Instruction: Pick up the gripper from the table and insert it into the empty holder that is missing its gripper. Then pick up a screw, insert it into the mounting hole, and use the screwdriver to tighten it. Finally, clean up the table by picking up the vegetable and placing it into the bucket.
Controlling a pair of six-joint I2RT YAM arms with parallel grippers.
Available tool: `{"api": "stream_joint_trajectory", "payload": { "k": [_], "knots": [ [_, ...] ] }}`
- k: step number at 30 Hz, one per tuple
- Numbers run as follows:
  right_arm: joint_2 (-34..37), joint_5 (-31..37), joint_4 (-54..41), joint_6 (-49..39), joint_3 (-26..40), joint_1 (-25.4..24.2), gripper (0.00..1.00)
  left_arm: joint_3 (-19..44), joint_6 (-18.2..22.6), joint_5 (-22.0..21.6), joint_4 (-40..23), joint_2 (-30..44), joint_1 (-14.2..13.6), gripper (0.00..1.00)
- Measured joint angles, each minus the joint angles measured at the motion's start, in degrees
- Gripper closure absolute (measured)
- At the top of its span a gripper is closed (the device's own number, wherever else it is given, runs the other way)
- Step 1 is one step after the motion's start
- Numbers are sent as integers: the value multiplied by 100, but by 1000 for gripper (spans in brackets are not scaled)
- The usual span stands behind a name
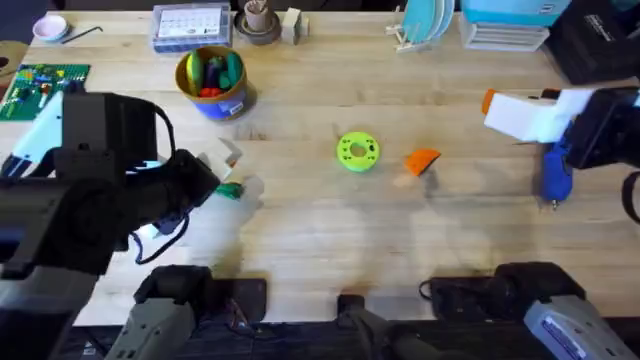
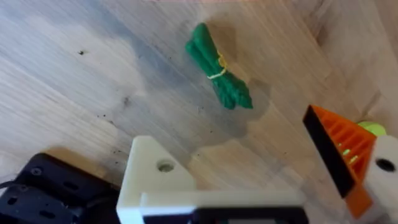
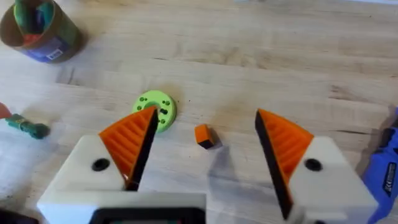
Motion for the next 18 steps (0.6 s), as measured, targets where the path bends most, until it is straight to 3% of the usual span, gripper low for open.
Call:
{"api": "stream_joint_trajectory", "payload": {
  "k": [6, 10, 13, 15, 18],
  "knots": [
    [-1, -1, -1, 0, 0, 0, 7, 0, -177, -424, 320, 221, 0, 7],
    [0, -1, -1, 0, 0, 0, 7, 0, -222, -476, 587, 729, 0, 9],
    [0, -1, 1, 0, 0, 0, 7, 0, -246, -425, 737, 1108, 0, 99],
    [1, -1, -1, -2, 0, 0, 7, 0, -263, -364, 832, 1279, 0, 245],
    [-1, -1, -1, -2, 0, 0, 7, 0, -276, -262, 911, 1402, 0, 682]
  ]
}}
